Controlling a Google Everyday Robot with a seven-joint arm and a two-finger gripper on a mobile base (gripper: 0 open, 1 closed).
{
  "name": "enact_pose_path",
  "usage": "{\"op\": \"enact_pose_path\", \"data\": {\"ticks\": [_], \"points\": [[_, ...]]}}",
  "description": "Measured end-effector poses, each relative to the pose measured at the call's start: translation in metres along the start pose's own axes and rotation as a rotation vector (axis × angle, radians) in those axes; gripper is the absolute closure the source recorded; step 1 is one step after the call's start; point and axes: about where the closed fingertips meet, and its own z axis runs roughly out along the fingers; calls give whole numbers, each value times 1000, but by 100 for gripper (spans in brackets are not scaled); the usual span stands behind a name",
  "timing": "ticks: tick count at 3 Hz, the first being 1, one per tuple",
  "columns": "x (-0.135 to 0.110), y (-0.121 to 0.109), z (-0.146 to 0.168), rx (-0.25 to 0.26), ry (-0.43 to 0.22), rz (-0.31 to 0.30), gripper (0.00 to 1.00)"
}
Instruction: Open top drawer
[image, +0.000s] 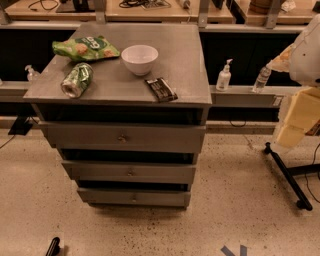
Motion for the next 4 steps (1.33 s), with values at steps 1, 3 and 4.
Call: {"op": "enact_pose_path", "data": {"ticks": [1, 3, 4], "points": [[0, 0, 0, 0, 0, 0, 0], [-52, 21, 36, 1, -89, -76, 0], [-117, 69, 100, -51, -159, -254, 0]]}}
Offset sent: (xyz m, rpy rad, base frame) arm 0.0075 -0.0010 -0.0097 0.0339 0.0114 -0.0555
